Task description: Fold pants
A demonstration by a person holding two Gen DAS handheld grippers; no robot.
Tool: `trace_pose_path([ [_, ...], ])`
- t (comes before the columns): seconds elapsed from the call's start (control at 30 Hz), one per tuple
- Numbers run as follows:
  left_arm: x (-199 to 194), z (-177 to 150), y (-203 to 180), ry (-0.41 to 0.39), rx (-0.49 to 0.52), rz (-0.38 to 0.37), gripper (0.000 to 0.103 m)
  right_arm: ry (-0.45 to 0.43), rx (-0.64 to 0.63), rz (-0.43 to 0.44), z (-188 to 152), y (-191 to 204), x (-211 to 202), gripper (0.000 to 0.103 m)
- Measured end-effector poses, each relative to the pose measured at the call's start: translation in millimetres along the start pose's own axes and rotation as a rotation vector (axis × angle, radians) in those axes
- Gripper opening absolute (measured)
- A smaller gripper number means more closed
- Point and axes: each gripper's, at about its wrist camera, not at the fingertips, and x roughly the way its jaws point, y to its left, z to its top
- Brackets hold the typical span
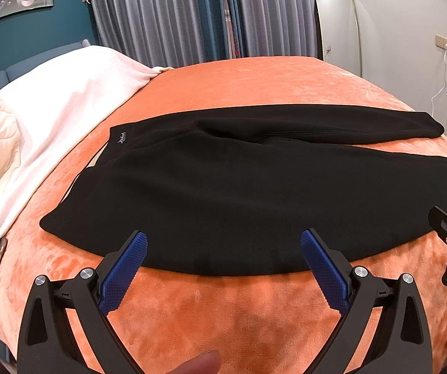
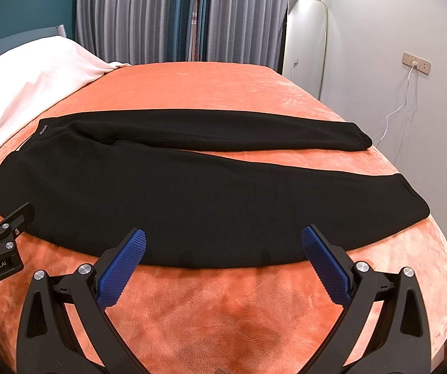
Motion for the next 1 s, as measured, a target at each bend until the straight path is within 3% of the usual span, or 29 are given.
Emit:
trace_pose_path([
  [1.0, 2.0, 0.3, -1.5, 0.005, 0.002, -0.001, 0.097, 0.005, -0.005, 0.005, -2.3, 0.3, 1.6, 0.098],
])
